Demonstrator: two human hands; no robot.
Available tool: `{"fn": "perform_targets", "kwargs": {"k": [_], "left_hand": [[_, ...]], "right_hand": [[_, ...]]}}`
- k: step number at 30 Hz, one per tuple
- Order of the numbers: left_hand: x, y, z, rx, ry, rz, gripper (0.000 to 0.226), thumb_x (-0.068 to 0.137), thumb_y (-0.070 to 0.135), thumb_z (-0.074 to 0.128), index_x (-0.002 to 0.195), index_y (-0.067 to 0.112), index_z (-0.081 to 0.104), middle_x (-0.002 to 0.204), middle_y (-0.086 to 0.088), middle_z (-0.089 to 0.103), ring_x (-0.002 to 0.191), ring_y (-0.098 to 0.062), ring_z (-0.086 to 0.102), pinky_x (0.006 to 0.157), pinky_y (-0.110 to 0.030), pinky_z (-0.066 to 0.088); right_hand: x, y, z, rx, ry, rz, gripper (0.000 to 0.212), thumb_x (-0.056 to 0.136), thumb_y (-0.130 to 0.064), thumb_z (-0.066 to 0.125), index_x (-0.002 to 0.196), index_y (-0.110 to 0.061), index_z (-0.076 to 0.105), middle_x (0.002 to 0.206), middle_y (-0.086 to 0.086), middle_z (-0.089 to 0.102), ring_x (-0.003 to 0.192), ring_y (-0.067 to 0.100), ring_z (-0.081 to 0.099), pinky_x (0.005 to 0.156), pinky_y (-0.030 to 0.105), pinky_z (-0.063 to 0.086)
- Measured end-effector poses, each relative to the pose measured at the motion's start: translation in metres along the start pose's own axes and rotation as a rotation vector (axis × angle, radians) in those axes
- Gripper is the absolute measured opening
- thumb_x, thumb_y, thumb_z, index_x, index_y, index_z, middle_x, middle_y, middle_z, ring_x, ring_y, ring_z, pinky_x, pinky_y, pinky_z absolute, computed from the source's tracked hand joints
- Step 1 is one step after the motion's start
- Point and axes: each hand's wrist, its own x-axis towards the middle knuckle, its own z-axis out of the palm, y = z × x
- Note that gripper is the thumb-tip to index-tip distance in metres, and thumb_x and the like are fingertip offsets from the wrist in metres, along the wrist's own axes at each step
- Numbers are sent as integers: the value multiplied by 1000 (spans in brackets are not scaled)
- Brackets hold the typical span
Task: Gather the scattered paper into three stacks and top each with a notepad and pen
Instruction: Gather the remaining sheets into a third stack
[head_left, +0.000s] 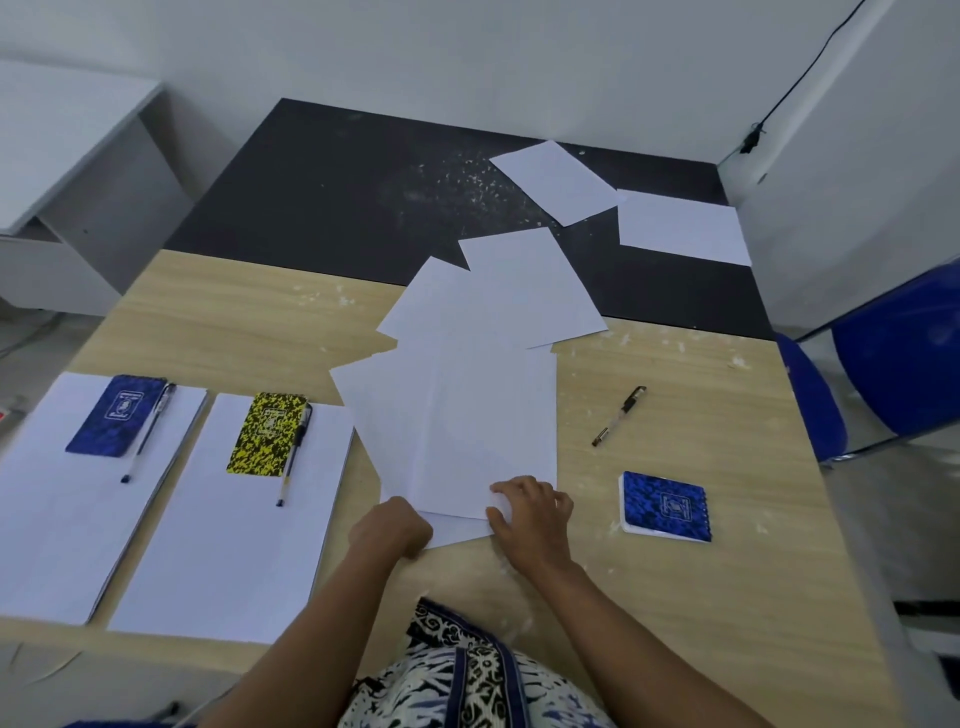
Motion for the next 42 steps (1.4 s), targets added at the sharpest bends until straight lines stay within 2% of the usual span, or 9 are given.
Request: {"fn": "perform_targets", "kwargs": {"k": [4,9,13,17,25,30,34,38,42], "left_hand": [[-1,4,-9,46,28,20,20,80,31,58,76,14,49,79,-1,57,79,-20,60,70,-27,46],[-1,20,-17,-79,237,240,29,90,39,55,100,12,53,105,-6,61,93,-22,57,75,-30,47],[0,36,-20,-55,269,410,47,89,36,61,129,17,46,133,-8,42,121,-28,42,93,-37,43],[10,52,-30,22,257,414,71,86,35,65,145,19,29,154,-9,19,138,-34,25,106,-46,38],[40,66,-45,222,199,361,109,79,41,75,153,26,-4,159,-5,-20,147,-36,-11,112,-55,22],[53,55,-37,345,76,305,118,75,42,79,153,25,-8,160,-3,-18,148,-33,-9,113,-57,27],[50,61,-42,403,124,304,117,69,43,82,152,22,2,160,-8,-2,145,-36,9,108,-49,37],[52,74,-44,472,143,281,128,63,43,86,153,22,-3,150,-12,16,133,-38,31,103,-45,42],[53,85,-45,512,119,248,130,62,37,88,153,20,-3,151,-17,14,133,-46,32,107,-46,40]], "right_hand": [[-3,0,1,-44,-85,7,47,92,-43,43,138,-35,42,147,-8,32,134,19,27,107,40,17],[-5,-1,3,-130,-221,23,58,91,-49,42,146,-39,26,159,-7,11,140,24,12,111,47,12],[4,-7,-9,-144,-274,59,55,91,-45,47,143,-38,31,155,-7,20,137,25,19,110,50,12],[19,-16,-23,-202,-363,76,58,91,-43,46,146,-34,29,149,-3,27,134,31,26,109,55,14],[39,-20,-37,-213,-448,101,53,92,-41,44,144,-36,35,143,-2,31,132,32,29,111,55,12],[50,-11,-37,-122,-430,120,39,92,-43,49,131,-43,47,141,-5,35,129,27,35,106,54,16],[57,-7,-34,-83,-426,125,33,91,-43,50,124,-41,50,138,-6,36,126,27,37,106,54,17],[70,-7,-32,-59,-441,136,25,91,-43,52,116,-38,53,132,-5,41,124,27,40,107,56,15],[89,-9,-33,-91,-480,163,21,88,-46,54,103,-32,56,119,-5,53,117,27,48,107,57,14]]}}
